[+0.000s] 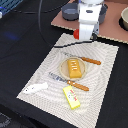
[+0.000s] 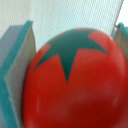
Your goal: Interact with the objects in diverse but meaningful ways.
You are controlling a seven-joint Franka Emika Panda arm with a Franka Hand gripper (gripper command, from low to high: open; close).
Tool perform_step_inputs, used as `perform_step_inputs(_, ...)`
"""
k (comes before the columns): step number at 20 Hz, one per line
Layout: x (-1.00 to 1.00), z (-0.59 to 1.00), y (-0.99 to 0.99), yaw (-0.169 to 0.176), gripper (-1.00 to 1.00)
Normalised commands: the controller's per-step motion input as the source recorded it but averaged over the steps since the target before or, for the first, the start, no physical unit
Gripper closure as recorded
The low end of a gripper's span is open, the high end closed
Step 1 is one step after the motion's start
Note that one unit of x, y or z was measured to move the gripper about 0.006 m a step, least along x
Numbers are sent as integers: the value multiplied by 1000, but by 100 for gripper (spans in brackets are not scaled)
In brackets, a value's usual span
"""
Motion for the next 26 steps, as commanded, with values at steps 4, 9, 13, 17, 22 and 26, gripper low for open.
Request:
perform_step_inputs(4,-696,-266,-669,0,100)
perform_step_inputs(9,-705,-326,-660,0,100)
perform_step_inputs(13,-741,-414,-509,0,100)
perform_step_inputs(17,-734,-491,-301,0,100)
perform_step_inputs(22,-663,-467,-228,0,100)
perform_step_inputs(26,-563,-316,-176,0,-100)
